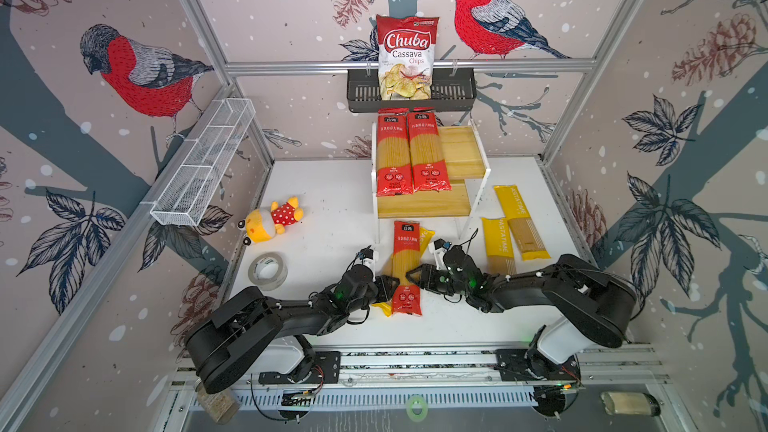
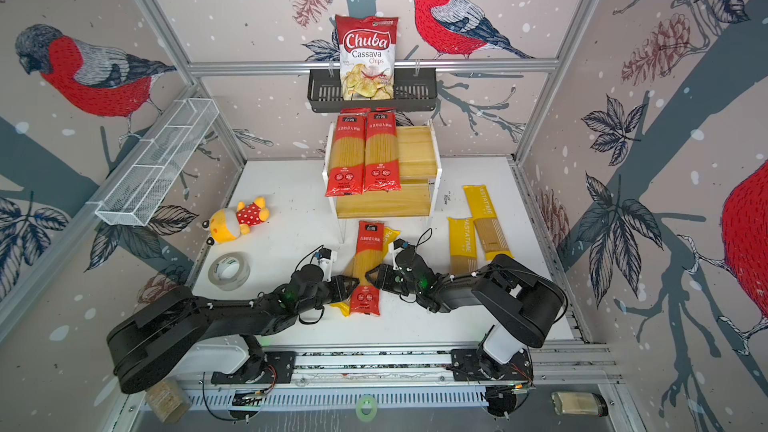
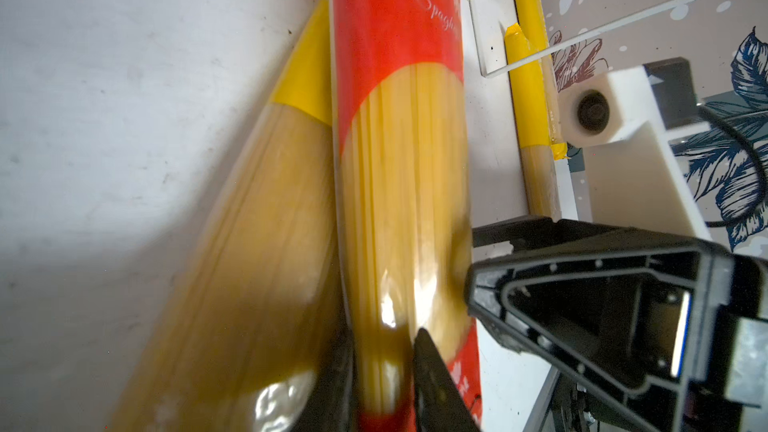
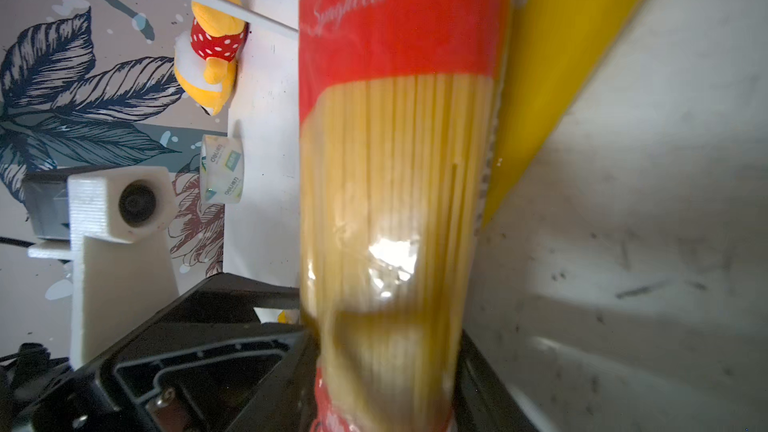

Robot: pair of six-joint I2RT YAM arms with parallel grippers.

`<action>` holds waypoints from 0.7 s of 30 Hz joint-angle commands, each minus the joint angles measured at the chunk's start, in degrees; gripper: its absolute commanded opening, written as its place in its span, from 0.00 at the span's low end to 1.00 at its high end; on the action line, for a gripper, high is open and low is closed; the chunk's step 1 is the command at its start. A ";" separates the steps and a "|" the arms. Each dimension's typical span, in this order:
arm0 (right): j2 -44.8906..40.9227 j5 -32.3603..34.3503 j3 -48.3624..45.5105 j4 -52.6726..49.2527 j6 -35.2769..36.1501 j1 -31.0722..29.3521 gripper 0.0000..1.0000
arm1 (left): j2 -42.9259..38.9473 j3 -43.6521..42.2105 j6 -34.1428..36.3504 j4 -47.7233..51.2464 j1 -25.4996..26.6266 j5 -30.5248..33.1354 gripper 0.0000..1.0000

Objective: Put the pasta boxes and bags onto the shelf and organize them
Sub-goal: 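Close both grippers on the remaining red spaghetti bag, then lift the red spaghetti bag upright with both grippers, raising it off the table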

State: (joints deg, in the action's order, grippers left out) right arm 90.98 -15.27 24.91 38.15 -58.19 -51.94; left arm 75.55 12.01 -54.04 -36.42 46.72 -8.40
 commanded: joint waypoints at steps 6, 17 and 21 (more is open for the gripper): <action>-1.34 -3.43 -1.44 8.36 0.13 -0.13 0.19 | -2.27 -0.37 -1.23 -2.29 0.04 -3.14 0.26; -3.20 -4.75 -5.45 18.81 -6.90 -0.52 0.03 | -17.95 -0.63 -1.47 7.58 -1.24 1.63 0.38; -6.11 -4.10 -5.93 20.07 -9.06 -1.95 0.00 | -23.03 0.53 -0.71 12.73 -4.21 -1.17 0.53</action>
State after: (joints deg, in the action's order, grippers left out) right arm 86.28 -18.48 18.83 49.65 -64.90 -53.01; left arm 54.65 11.73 -55.57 -27.51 43.68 -8.45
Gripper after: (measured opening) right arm 0.086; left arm 0.509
